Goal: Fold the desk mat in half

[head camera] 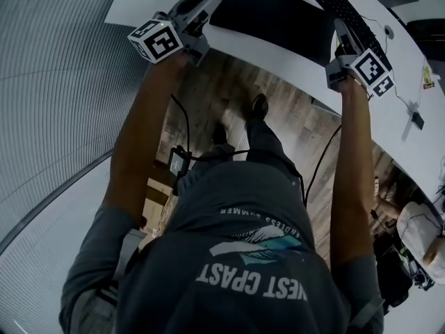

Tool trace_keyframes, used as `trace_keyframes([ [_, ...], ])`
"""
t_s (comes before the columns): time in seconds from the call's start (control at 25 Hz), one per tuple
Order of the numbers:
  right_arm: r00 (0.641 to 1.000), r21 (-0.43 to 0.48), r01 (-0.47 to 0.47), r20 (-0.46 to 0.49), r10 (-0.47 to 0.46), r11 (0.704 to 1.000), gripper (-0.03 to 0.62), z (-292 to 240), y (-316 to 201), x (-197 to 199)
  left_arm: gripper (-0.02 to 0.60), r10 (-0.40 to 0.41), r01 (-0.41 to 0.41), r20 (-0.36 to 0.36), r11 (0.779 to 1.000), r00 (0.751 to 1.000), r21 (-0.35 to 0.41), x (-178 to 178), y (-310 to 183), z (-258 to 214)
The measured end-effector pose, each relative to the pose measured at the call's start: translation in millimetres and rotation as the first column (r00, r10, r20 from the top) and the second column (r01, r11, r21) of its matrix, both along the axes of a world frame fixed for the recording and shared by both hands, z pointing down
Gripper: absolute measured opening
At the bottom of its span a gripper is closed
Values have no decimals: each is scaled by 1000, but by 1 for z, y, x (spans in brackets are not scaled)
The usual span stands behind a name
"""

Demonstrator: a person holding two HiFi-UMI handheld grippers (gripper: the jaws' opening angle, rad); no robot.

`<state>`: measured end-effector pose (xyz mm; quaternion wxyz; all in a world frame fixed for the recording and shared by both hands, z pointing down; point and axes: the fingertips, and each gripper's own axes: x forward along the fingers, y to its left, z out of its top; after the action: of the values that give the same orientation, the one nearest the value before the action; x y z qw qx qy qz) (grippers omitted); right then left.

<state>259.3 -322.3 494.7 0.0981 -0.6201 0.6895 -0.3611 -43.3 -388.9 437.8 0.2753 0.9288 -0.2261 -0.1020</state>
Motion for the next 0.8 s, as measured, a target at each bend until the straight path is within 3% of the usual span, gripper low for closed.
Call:
trace_keyframes([
  [0.16, 993, 69, 71, -97, -64, 995, 79, -42, 12, -18, 121, 53, -65, 87, 988, 995, 142, 6, 25, -31],
  [0.28, 978, 114, 133, -175, -112, 984, 52, -72, 20, -31, 101, 77, -120, 171, 960, 982, 255, 14, 44, -53],
  [0.56, 902, 182, 297, -376, -212, 937, 38, -126, 50, -74, 61, 65, -232, 342, 850, 937, 473, 23, 94, -90],
  [0.8, 802, 211, 381, -561, -208, 900, 29, -169, 81, -108, 43, 11, -263, 391, 758, 920, 597, 16, 125, -120],
])
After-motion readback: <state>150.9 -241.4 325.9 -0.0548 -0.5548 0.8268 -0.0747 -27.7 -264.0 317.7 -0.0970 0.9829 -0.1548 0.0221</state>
